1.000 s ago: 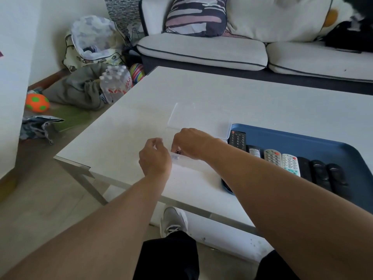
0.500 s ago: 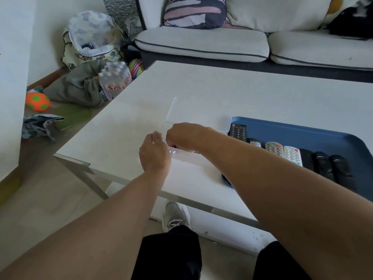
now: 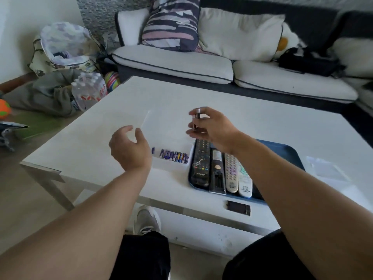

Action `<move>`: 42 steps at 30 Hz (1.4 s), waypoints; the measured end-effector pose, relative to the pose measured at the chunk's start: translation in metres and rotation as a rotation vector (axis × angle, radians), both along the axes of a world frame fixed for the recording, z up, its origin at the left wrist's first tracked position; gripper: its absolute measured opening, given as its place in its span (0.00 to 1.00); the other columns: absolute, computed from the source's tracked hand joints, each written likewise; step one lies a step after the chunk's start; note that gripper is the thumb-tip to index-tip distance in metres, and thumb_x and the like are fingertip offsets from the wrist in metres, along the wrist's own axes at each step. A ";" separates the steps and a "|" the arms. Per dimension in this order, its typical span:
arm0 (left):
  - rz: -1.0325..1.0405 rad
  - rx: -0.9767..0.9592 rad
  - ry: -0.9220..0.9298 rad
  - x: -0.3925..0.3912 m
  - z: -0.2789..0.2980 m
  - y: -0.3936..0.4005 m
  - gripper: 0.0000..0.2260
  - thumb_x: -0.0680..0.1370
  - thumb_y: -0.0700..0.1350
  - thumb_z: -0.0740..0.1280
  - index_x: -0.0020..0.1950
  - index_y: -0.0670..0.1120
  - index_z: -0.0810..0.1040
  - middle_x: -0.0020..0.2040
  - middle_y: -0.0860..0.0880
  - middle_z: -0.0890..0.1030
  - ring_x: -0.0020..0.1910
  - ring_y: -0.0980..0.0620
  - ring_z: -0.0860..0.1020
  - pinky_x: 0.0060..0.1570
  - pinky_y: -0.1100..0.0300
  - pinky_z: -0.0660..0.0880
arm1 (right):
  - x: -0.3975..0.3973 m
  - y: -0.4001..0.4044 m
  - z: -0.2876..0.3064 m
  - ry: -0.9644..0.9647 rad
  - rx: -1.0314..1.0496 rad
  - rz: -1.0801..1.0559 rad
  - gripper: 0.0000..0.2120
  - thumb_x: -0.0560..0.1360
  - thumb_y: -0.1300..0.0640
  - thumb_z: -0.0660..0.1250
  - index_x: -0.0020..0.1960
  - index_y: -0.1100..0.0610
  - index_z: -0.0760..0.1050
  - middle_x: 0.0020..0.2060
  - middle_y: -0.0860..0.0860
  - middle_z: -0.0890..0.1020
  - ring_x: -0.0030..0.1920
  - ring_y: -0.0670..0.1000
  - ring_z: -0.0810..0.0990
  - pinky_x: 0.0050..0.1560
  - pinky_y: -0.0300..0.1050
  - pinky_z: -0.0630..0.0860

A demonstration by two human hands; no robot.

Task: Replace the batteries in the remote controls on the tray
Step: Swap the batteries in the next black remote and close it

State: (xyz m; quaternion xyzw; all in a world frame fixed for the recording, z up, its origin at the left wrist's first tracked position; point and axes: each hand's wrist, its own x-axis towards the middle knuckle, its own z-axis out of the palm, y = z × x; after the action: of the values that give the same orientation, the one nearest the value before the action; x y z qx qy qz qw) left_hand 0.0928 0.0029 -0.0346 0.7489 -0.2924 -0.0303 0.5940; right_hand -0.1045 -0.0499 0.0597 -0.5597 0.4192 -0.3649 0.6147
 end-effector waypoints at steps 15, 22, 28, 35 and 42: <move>-0.548 0.049 0.107 -0.105 0.044 0.012 0.07 0.78 0.49 0.67 0.42 0.50 0.81 0.43 0.53 0.85 0.46 0.54 0.83 0.45 0.61 0.74 | -0.094 0.052 -0.032 0.989 -0.145 0.195 0.15 0.84 0.48 0.59 0.57 0.54 0.81 0.37 0.51 0.78 0.32 0.48 0.72 0.33 0.42 0.71; -0.660 0.177 -0.024 -0.122 0.038 0.011 0.09 0.79 0.48 0.67 0.41 0.49 0.82 0.35 0.55 0.84 0.37 0.54 0.81 0.38 0.59 0.75 | -0.087 0.066 -0.053 1.276 -0.380 0.329 0.13 0.75 0.40 0.69 0.51 0.47 0.76 0.42 0.46 0.80 0.44 0.50 0.78 0.43 0.45 0.71; -0.671 0.229 -0.082 -0.126 0.035 0.011 0.09 0.79 0.48 0.67 0.40 0.49 0.82 0.36 0.55 0.84 0.39 0.54 0.81 0.39 0.60 0.74 | -0.083 0.076 -0.052 1.398 -0.607 0.350 0.12 0.75 0.42 0.70 0.54 0.47 0.77 0.44 0.47 0.78 0.47 0.53 0.78 0.49 0.48 0.72; -0.636 0.344 0.045 -0.122 0.038 0.011 0.19 0.80 0.57 0.63 0.41 0.44 0.81 0.36 0.49 0.84 0.40 0.44 0.83 0.46 0.50 0.80 | -0.090 0.079 -0.019 1.263 -0.642 0.092 0.11 0.76 0.41 0.68 0.49 0.47 0.74 0.44 0.48 0.80 0.43 0.54 0.77 0.41 0.48 0.71; -1.035 0.369 0.546 -0.139 0.064 0.025 0.28 0.82 0.66 0.53 0.49 0.46 0.83 0.41 0.44 0.85 0.37 0.46 0.83 0.34 0.55 0.76 | -0.092 0.098 0.010 1.127 -0.745 0.033 0.08 0.76 0.44 0.68 0.46 0.47 0.74 0.38 0.46 0.80 0.40 0.53 0.77 0.40 0.48 0.74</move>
State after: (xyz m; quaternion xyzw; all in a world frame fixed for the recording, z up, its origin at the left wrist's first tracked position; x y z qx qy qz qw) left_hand -0.0461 0.0281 0.0295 0.5654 -0.4451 -0.5557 0.4164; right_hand -0.1967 0.0482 0.0694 -0.8454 0.5133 -0.1280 0.0738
